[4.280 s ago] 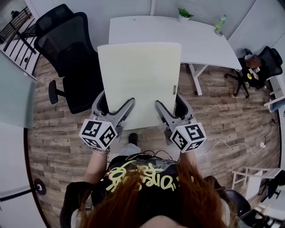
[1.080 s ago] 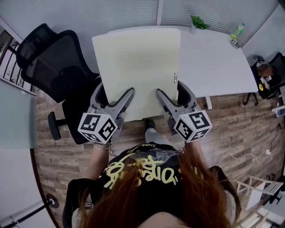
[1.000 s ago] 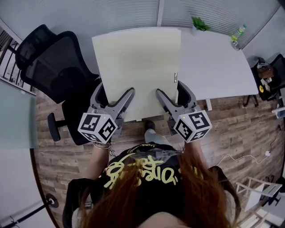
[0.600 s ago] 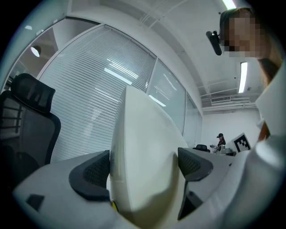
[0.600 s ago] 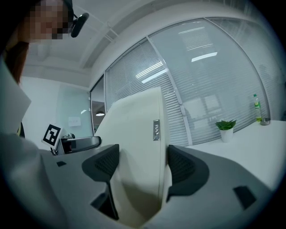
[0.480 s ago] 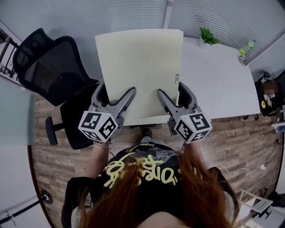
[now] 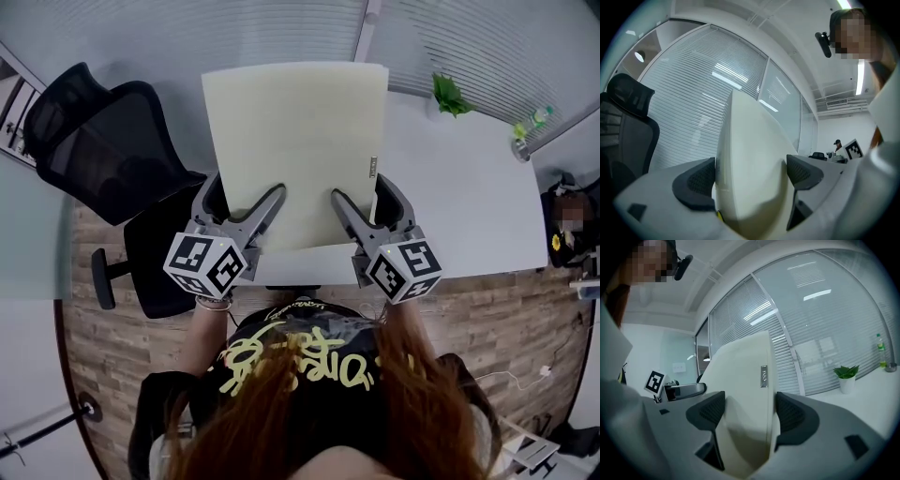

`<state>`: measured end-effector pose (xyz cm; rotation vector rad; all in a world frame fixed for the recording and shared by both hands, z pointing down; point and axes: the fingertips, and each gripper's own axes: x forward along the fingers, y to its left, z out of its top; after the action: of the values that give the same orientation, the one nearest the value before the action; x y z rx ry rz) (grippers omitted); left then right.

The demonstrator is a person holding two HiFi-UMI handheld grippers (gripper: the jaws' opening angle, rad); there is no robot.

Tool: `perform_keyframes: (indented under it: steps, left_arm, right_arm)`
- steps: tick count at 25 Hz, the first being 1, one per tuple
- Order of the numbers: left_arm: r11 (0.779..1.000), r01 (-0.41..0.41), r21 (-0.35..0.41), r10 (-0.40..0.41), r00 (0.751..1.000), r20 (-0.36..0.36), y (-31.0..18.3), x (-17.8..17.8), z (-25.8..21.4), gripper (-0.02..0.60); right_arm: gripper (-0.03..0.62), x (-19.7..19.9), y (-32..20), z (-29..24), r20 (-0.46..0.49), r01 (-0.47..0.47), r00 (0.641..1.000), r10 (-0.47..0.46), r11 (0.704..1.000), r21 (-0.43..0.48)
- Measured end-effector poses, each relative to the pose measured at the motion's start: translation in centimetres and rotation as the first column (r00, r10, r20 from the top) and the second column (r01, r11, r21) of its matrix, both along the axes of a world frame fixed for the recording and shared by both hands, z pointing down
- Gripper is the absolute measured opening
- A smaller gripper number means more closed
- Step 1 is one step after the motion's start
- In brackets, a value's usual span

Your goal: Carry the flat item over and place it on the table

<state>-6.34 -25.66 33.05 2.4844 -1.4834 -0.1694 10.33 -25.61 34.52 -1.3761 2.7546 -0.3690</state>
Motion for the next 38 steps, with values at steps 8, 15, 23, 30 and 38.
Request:
perform_keyframes:
  steps: [8, 15, 23, 30, 38]
  left_arm:
    - [1.0, 0.015, -0.011, -0.015, 1.0, -0.004, -2.1, -0.8, 0.2, 0.468]
    - [1.0, -0.003, -0.008, 0.003, 1.0, -0.008, -3.1, -2.4, -0.2, 0.468]
    - [0.998, -0.06, -0.019, 0.06, 0.998, -0.015, -4.1, -3.1, -0.3, 0.468]
    - [0.995, -0.084, -0.049, 0.083, 0.996, -0.017, -4.7, -2.7, 0.8, 0.469]
    - [0.992, -0.091, -0.086, 0.09, 0.996, -0.023, -5.1, -2.7, 3.0, 0.471]
  right_arm:
    - [0.336, -0.8, -2.4, 0.1, 0.005, 0.012, 1.0, -0.012, 1.0, -0.006]
    - [0.336, -2.4, -3.1, -0.2, 0.002, 0.0, 1.0, 0.0, 1.0, -0.005]
    - [0.336, -3.0, -3.1, -0.4, 0.002, -0.046, 0.999, 0.046, 0.999, -0.025]
    - [0.336, -2.7, -3.4, 0.6, 0.002, -0.069, 0.998, 0.07, 0.996, -0.059]
    - [0.336, -2.7, -3.5, 2.5, -0.007, -0.08, 0.997, 0.08, 0.991, -0.104]
